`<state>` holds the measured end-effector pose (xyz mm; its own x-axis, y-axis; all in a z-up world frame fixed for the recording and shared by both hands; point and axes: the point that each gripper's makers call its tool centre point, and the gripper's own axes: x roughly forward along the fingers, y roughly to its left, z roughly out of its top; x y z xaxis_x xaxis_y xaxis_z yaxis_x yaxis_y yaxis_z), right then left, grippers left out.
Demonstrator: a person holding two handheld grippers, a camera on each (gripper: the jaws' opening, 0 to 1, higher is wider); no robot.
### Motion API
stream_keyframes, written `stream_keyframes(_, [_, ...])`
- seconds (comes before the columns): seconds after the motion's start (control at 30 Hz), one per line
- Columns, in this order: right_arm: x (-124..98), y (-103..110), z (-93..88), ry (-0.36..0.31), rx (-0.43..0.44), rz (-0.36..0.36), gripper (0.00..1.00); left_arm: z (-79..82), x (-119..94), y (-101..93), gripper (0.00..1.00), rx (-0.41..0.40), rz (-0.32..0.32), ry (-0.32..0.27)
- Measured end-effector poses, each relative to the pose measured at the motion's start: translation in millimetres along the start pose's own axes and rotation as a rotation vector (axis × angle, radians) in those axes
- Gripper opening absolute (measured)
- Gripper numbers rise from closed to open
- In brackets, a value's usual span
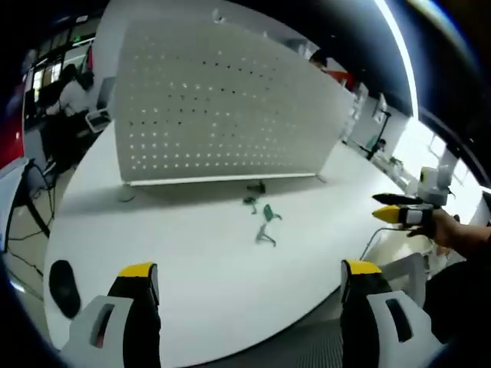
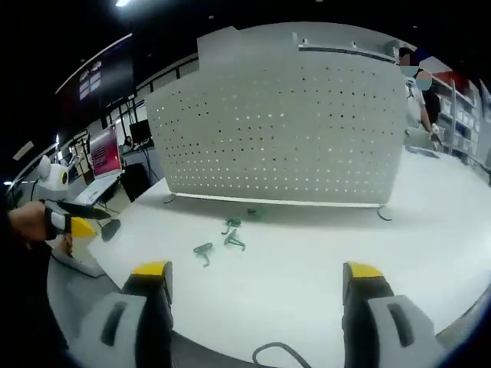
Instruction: Insert the hook assembly into the mounting plate slot until the hook locks in place.
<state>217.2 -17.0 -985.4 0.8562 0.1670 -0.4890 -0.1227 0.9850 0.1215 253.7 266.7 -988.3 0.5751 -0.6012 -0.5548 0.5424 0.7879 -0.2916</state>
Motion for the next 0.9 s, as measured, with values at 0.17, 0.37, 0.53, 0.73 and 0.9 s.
stream_keyframes(0.17, [2,14,-2.4,-0.002,-0.010,0.018,0.88,-5.7,-3,2.2,1.00,0.010,0.008,0.013])
stream_keyframes(0.37, [-1,23,-10.4,0.003,-0.012,0.032,0.88,-11.0,-4,-3.2,1.00,0.030,-0.006,0.029])
stream_keyframes(0.53, [-2,20,-10.9,0.012,-0.006,0.034,0.88,-5.7,-4,-3.4,1.00,0.047,-0.010,0.029])
stream_keyframes(0.73, [2,16,3.0,-0.001,-0.015,0.034,0.88,-8.4,-4,-1.3,1.00,0.035,-0.004,0.037])
stream_keyframes(0.9, [3,20,-0.3,-0.006,-0.015,0.052,0.89,-7.8,0,-6.9,1.00,0.021,-0.002,0.031])
